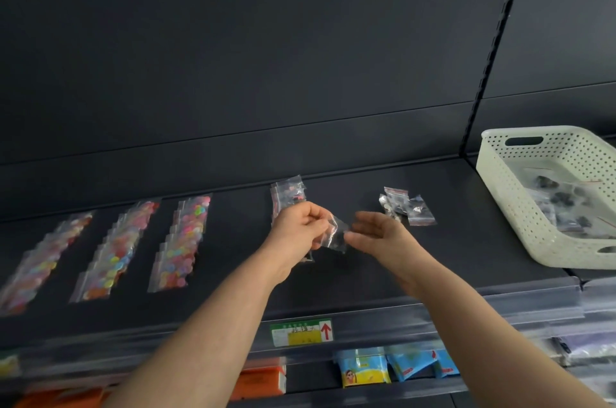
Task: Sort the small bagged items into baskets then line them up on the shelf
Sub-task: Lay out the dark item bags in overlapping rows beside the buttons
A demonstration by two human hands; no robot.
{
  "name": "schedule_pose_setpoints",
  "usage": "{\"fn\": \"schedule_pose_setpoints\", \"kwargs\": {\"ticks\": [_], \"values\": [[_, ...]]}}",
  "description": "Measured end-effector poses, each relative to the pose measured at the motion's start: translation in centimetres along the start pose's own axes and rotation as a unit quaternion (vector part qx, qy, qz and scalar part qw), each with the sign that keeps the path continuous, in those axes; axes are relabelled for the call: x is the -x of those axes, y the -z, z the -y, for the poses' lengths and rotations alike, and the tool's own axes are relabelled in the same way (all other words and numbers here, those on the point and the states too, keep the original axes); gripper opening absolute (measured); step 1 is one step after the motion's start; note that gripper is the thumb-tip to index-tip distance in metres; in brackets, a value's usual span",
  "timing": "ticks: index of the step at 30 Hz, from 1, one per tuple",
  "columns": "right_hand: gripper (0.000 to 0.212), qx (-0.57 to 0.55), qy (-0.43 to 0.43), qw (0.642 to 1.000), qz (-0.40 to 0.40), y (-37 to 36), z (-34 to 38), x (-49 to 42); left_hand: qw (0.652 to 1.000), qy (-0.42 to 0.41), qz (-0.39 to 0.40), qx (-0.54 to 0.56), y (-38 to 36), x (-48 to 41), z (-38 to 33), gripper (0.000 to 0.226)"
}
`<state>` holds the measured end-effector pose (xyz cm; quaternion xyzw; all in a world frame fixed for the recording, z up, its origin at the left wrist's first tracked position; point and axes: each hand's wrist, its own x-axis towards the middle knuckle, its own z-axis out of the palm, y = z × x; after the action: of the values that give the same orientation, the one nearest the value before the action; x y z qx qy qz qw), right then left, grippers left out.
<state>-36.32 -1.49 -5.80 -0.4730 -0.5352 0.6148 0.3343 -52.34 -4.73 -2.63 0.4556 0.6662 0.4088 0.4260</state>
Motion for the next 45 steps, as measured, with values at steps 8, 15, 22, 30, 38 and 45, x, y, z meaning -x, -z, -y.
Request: {"fn": "schedule_pose_setpoints", "kwargs": {"ticks": [8,15,22,30,38,45], "values": [[0.008,-0.083,-0.019,0.996,-0.026,-2.8,0.5,0.3,0.998,0.019,-0.050,-0.018,3.0,1.2,0.8,0.017],[0.030,-0.053,-0.024,0.998,0.038,-5.6,-0.6,1.1,0.996,0.054,-0.056,-0.040,5.6,2.5,4.0,0.011],[0.036,0.208,0.039,0.974,-0.085,-7.5,-2.2,0.7,0.992,0.041,-0.075,-0.089,6.0,2.0,7.0,0.013],[0.023,0.386,0.133,0.907,-0.105,-7.8,-2.8,-0.1,0.960,-0.023,-0.127,-0.247,5.3,0.6,7.6,0.028],[0.009,0.469,0.149,0.862,-0.122,-5.1,-2.0,-0.1,0.954,-0.063,-0.158,-0.246,4.5,0.2,5.5,0.025],[0.021,0.585,0.109,0.785,-0.170,2.0,-1.1,-0.1,0.967,-0.066,-0.069,-0.237,-2.4,-2.8,1.7,0.009]]}}
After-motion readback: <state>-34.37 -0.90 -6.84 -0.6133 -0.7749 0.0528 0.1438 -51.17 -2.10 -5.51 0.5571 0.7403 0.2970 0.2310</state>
